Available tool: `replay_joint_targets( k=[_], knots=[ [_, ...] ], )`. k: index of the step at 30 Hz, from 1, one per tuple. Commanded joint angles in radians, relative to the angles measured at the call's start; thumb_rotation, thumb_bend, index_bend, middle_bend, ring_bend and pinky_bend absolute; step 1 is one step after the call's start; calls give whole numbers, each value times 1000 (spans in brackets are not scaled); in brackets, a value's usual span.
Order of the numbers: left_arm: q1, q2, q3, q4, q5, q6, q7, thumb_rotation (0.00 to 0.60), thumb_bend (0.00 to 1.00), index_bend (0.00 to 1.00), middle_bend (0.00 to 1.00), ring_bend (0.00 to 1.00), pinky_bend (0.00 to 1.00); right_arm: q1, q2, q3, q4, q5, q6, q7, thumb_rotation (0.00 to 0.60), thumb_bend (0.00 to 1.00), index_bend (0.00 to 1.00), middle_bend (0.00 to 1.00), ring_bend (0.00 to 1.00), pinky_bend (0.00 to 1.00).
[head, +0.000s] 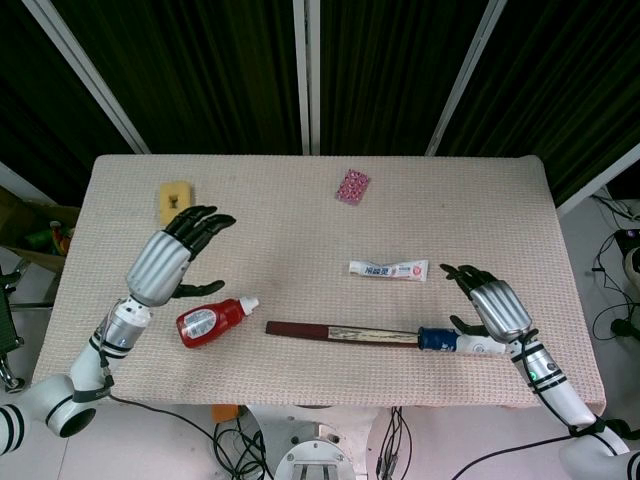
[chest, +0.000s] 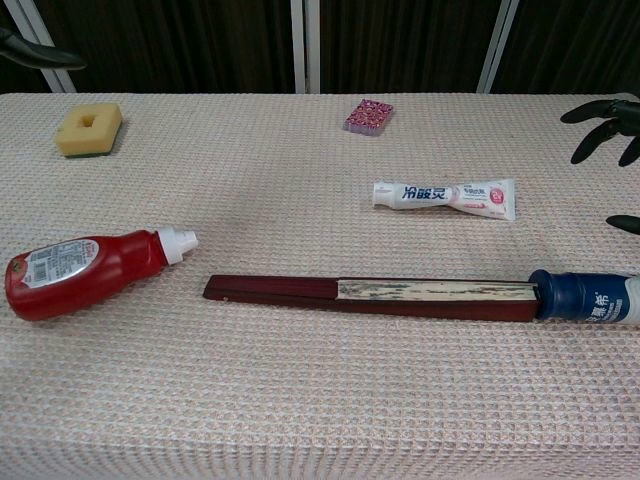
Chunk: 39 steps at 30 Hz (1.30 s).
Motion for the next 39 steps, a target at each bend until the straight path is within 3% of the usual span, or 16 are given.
replay_joint_targets(
  k=[1,6,11,13,18,26,39],
  knots=[
    [-6,-6,2,11,-9,-7,-9,600,34,151,173,109,146,8,-15,9,14,12,-8,0,600,227,118,280,154,326],
    [3,-11,26,25,-39,-23,-20,600,34,151,173,109,146,24,-40,30,27,48,-34,-15,600,209,118,282,154,329],
    [28,-13,54,10,-66,-24,-9,600,34,151,173,109,146,92,-92,84,18,134,-132,-203,600,94,118,285,153,343],
    [37,-12,65,4,-76,-26,-5,600,33,151,173,109,146,133,-138,108,48,170,-180,-284,600,58,131,301,154,355],
    [59,-5,82,-7,-93,-20,3,600,34,151,173,109,146,222,-271,137,191,213,-263,-379,600,76,219,346,168,392],
    [85,-4,89,9,-113,0,-21,600,34,151,172,109,146,286,-426,137,408,178,-254,-308,600,176,312,370,233,451],
    [94,-17,87,38,-118,8,-49,600,33,151,172,109,146,319,-502,104,576,121,-214,-197,600,271,402,413,286,492]
  ],
)
